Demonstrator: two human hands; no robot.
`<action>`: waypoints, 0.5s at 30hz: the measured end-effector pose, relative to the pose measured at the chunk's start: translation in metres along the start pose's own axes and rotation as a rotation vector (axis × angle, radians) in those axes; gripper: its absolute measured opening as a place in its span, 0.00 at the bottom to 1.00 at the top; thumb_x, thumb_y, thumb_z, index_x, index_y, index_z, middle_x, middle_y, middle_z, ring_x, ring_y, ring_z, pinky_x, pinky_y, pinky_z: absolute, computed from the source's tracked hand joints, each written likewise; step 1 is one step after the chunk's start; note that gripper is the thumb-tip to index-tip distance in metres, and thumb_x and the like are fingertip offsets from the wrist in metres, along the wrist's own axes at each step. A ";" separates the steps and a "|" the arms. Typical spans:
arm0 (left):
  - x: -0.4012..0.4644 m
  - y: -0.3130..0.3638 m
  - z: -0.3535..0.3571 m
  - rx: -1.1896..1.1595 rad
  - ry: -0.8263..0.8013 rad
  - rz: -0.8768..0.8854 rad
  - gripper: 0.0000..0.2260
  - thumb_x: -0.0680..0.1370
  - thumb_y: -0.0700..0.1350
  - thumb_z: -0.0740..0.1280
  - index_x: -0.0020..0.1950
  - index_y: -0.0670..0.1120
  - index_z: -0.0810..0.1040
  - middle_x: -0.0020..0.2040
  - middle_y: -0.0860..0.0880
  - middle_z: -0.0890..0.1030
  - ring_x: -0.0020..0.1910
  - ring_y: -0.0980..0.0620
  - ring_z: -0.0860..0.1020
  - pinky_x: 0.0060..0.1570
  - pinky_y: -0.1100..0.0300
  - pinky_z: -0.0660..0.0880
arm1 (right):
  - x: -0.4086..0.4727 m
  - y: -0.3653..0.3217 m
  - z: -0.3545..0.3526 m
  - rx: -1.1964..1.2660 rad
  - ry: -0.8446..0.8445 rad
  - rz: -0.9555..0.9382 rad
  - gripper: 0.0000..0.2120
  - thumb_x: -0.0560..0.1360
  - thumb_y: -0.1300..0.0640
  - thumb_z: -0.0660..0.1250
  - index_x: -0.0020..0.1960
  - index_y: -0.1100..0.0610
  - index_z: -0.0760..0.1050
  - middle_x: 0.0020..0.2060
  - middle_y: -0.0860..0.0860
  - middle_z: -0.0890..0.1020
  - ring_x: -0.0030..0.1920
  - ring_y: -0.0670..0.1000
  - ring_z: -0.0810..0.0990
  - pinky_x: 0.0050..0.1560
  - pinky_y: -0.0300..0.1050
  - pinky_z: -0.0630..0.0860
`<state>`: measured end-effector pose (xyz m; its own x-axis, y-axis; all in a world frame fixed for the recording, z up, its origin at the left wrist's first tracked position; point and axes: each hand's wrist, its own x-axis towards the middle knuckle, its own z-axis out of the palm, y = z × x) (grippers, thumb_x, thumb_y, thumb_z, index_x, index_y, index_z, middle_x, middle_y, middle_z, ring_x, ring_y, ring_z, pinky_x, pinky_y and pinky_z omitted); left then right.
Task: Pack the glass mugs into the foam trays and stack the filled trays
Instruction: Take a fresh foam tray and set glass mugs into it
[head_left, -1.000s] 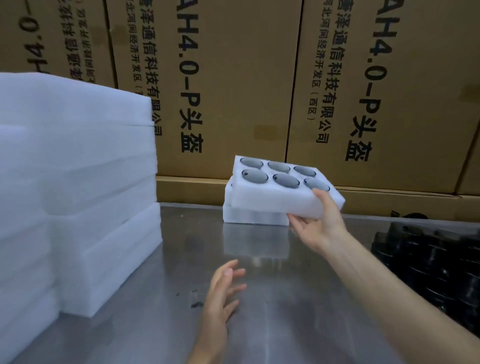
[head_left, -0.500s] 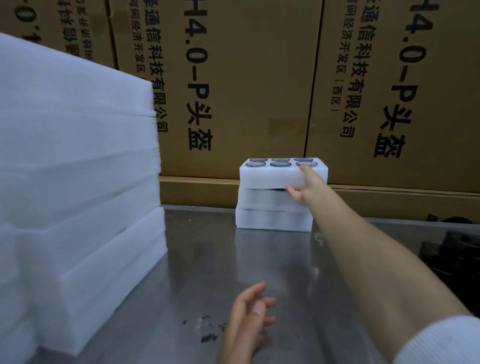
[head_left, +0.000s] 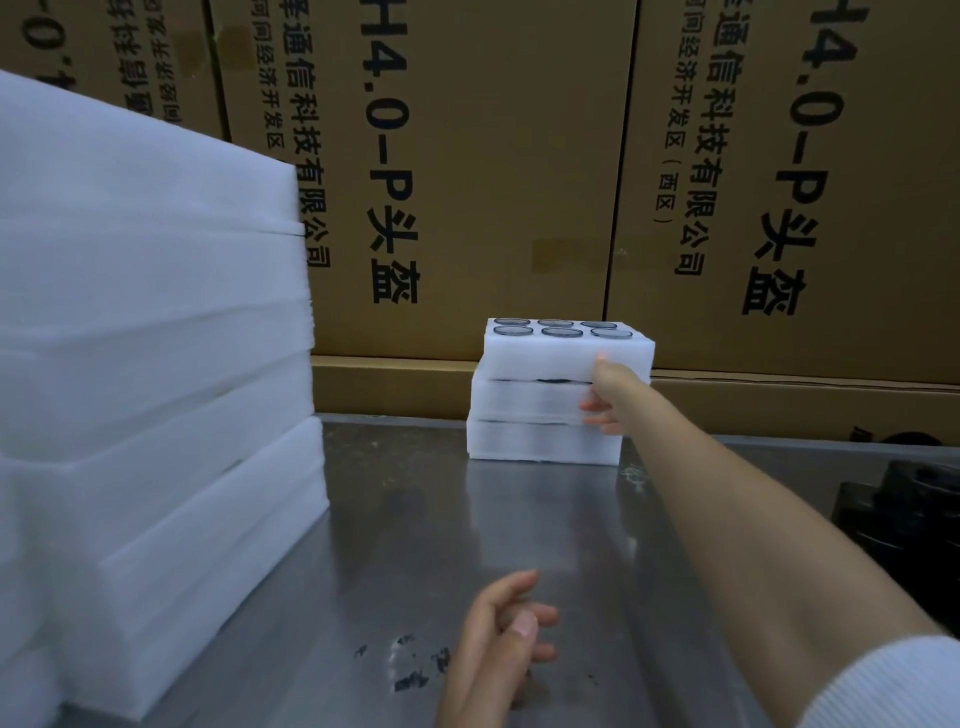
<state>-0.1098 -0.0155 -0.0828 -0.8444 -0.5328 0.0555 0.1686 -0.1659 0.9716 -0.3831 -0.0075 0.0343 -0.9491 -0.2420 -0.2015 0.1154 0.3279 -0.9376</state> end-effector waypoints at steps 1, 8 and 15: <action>0.000 -0.001 -0.001 0.011 0.000 -0.003 0.17 0.61 0.48 0.57 0.48 0.50 0.74 0.36 0.55 0.80 0.27 0.61 0.77 0.29 0.66 0.64 | 0.000 0.002 0.000 -0.002 0.007 -0.009 0.23 0.81 0.42 0.47 0.56 0.59 0.69 0.49 0.55 0.76 0.44 0.57 0.79 0.41 0.45 0.70; -0.005 0.005 0.000 -0.023 0.009 -0.014 0.16 0.64 0.53 0.65 0.49 0.50 0.75 0.39 0.52 0.79 0.34 0.54 0.75 0.34 0.62 0.65 | -0.004 0.065 0.017 0.029 -0.066 -0.083 0.16 0.81 0.52 0.55 0.38 0.57 0.72 0.37 0.52 0.76 0.38 0.52 0.75 0.42 0.44 0.68; -0.018 0.009 0.001 -0.149 0.120 0.032 0.11 0.80 0.47 0.56 0.51 0.49 0.78 0.44 0.50 0.80 0.42 0.51 0.75 0.44 0.58 0.69 | -0.086 0.141 0.007 -0.346 0.131 -0.444 0.15 0.78 0.51 0.59 0.35 0.54 0.75 0.31 0.46 0.81 0.39 0.51 0.80 0.39 0.43 0.70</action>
<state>-0.0935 -0.0063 -0.0745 -0.7724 -0.6333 0.0492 0.2749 -0.2635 0.9246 -0.2832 0.0532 -0.0823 -0.9155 -0.3170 0.2475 -0.3840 0.5059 -0.7724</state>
